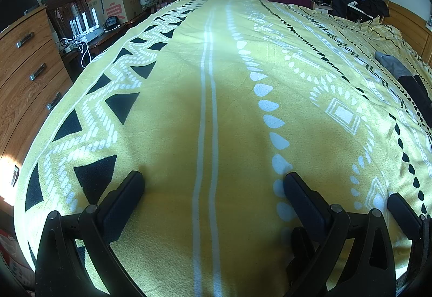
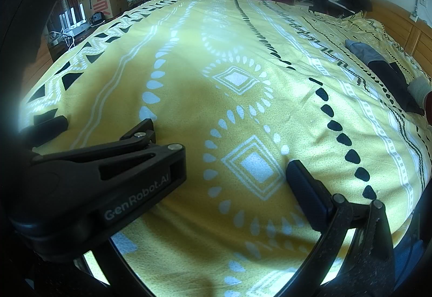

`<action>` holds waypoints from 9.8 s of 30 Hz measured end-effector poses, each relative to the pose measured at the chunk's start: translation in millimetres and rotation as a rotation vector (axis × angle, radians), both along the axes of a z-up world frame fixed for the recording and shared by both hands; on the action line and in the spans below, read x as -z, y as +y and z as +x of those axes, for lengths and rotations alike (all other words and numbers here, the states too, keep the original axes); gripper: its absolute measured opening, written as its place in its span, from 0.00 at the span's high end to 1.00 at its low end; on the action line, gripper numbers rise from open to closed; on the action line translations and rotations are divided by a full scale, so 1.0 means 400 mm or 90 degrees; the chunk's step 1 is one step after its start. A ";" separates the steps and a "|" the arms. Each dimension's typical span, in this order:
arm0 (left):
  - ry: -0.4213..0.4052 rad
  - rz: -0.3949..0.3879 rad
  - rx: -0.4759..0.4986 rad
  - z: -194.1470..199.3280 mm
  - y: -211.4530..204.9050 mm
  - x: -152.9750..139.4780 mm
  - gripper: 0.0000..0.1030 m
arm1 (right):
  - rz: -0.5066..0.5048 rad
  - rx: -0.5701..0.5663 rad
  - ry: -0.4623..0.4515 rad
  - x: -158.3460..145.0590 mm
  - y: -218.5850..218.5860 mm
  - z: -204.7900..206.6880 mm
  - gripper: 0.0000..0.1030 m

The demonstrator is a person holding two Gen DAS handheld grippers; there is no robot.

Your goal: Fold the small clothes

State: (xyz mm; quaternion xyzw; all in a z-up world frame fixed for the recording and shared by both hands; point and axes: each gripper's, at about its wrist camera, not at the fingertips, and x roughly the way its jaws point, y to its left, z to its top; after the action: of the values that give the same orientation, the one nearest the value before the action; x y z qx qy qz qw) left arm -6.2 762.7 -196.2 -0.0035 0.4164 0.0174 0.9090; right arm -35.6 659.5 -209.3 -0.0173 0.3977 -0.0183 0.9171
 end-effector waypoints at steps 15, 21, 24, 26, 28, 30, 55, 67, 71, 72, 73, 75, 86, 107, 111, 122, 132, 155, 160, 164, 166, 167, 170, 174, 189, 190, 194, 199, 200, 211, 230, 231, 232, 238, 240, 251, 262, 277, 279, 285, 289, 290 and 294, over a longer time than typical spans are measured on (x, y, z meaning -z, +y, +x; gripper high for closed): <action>0.000 0.000 0.000 0.000 0.000 0.000 0.00 | 0.000 -0.002 0.000 0.001 -0.002 -0.001 0.00; 0.000 0.000 0.000 -0.001 -0.001 0.000 0.00 | 0.000 -0.002 0.000 0.001 -0.003 0.000 0.00; 0.000 0.000 0.001 -0.001 0.000 0.001 0.00 | 0.000 -0.003 0.000 0.001 -0.003 -0.001 0.00; 0.000 0.000 0.001 -0.001 -0.001 0.000 0.00 | 0.000 -0.003 0.000 0.001 -0.004 -0.001 0.00; 0.000 0.000 0.001 -0.001 -0.001 0.000 0.00 | 0.000 -0.003 0.000 0.001 -0.004 -0.001 0.00; 0.000 0.000 0.001 -0.001 0.000 0.001 0.00 | 0.000 -0.003 0.000 0.001 -0.003 0.000 0.00; 0.000 0.000 0.001 -0.001 0.000 0.000 0.00 | 0.000 -0.006 0.000 0.002 -0.007 -0.001 0.00; -0.001 0.000 0.001 0.000 0.000 0.000 0.00 | 0.000 -0.007 0.000 0.002 -0.008 -0.001 0.00; -0.001 0.000 0.001 0.000 0.000 0.000 0.00 | 0.000 -0.007 0.000 0.002 -0.009 -0.001 0.00; -0.001 0.000 0.002 0.000 -0.001 0.000 0.00 | 0.000 -0.007 0.000 0.002 -0.009 -0.001 0.00; -0.001 0.000 0.002 0.000 -0.001 0.000 0.00 | 0.000 -0.007 0.000 0.002 -0.008 -0.001 0.00; -0.001 0.000 0.002 0.000 0.000 0.000 0.00 | 0.000 -0.008 0.000 0.002 -0.009 -0.002 0.00; -0.001 0.000 0.002 0.000 0.000 0.000 0.00 | 0.000 -0.008 0.000 0.002 -0.010 -0.002 0.00; -0.001 0.000 0.003 -0.001 0.000 0.000 0.00 | 0.000 -0.010 0.000 0.002 -0.012 -0.002 0.00; -0.001 0.000 0.003 -0.001 0.000 0.000 0.00 | 0.000 -0.010 0.000 0.003 -0.013 -0.002 0.00; -0.001 0.000 0.003 -0.001 0.000 0.000 0.00 | 0.000 -0.011 0.000 0.003 -0.013 -0.002 0.00; -0.002 -0.001 0.004 -0.001 -0.001 0.000 0.00 | 0.000 -0.011 0.000 0.003 -0.014 -0.002 0.00; -0.002 -0.001 0.004 -0.001 0.000 0.000 0.00 | 0.001 -0.013 0.000 0.003 -0.016 -0.002 0.00; -0.002 -0.001 0.005 -0.001 -0.001 -0.001 0.00 | 0.001 -0.013 0.001 0.003 -0.016 -0.002 0.00; -0.002 -0.001 0.005 -0.001 0.000 0.000 0.00 | 0.001 -0.013 0.001 0.003 -0.016 -0.002 0.00; -0.002 -0.001 0.005 -0.001 -0.001 -0.001 0.00 | 0.001 -0.013 0.000 0.003 -0.016 -0.002 0.00; -0.002 -0.001 0.005 -0.001 -0.001 -0.001 0.00 | 0.001 -0.013 0.001 0.003 -0.016 -0.002 0.00; -0.002 -0.001 0.005 -0.001 0.000 0.000 0.00 | 0.001 -0.014 0.001 0.003 -0.016 -0.002 0.00; -0.002 -0.001 0.005 -0.001 0.000 0.000 0.00 | 0.001 -0.014 0.000 0.003 -0.016 -0.002 0.00; -0.002 0.000 0.005 -0.001 -0.001 -0.001 0.00 | 0.001 -0.014 0.001 0.003 -0.018 -0.002 0.00; -0.002 0.000 0.005 -0.001 -0.001 -0.001 0.00 | 0.001 -0.015 0.001 0.003 -0.018 -0.002 0.00; -0.002 0.000 0.005 -0.001 -0.001 -0.001 0.00 | 0.001 -0.015 0.001 0.003 -0.018 -0.002 0.00; -0.002 0.000 0.005 -0.001 -0.001 -0.001 0.00 | 0.001 -0.015 0.001 0.003 -0.018 -0.002 0.00; -0.002 0.000 0.005 -0.001 -0.001 -0.001 0.00 | 0.001 -0.015 0.001 0.003 -0.019 -0.002 0.00; -0.003 -0.001 0.006 -0.001 -0.001 -0.001 0.00 | 0.001 -0.016 0.000 0.003 -0.019 -0.002 0.00; -0.003 -0.001 0.006 -0.002 -0.001 -0.001 0.00 | 0.001 -0.016 0.001 0.004 -0.020 -0.002 0.00; -0.003 -0.001 0.006 -0.002 -0.001 -0.001 0.00 | 0.001 -0.016 0.001 0.004 -0.020 -0.002 0.00; -0.003 -0.001 0.006 -0.002 -0.001 -0.001 0.00 | 0.001 -0.016 0.001 0.003 -0.020 -0.002 0.00; -0.003 -0.001 0.006 -0.003 -0.001 -0.002 0.00 | 0.001 -0.017 0.001 0.002 -0.017 -0.003 0.00; -0.004 -0.001 0.006 -0.003 0.000 -0.002 0.00 | 0.001 -0.017 0.001 0.003 -0.019 -0.003 0.00; -0.004 -0.001 0.007 -0.003 -0.001 -0.002 0.00 | 0.001 -0.017 0.001 0.003 -0.019 -0.003 0.00; -0.004 -0.001 0.007 -0.003 -0.001 -0.002 0.00 | 0.001 -0.018 0.001 0.003 -0.020 -0.002 0.00; -0.004 -0.001 0.008 -0.004 -0.001 -0.002 0.00 | 0.002 -0.018 0.001 0.003 -0.021 -0.002 0.00; -0.004 -0.001 0.008 -0.004 -0.001 -0.002 0.00 | 0.002 -0.018 0.001 0.003 -0.020 -0.003 0.00; -0.004 -0.002 0.008 -0.003 -0.001 -0.003 0.00 | 0.002 -0.019 0.001 0.004 -0.021 -0.002 0.00; -0.004 -0.002 0.008 -0.004 -0.001 -0.002 0.00 | 0.002 -0.019 0.001 0.003 -0.021 -0.003 0.00; -0.004 -0.002 0.008 -0.004 -0.001 -0.002 0.00 | 0.002 -0.019 0.001 0.004 -0.021 -0.002 0.00; -0.005 -0.002 0.008 -0.004 -0.001 -0.003 0.00 | 0.002 -0.019 0.001 0.004 -0.022 -0.002 0.00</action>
State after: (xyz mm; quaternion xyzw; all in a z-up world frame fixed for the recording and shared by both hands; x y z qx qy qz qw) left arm -7.6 762.2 -195.1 -0.0020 0.4132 0.0109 0.9106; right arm -36.5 650.9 -210.7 -0.0221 0.3981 -0.0040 0.9171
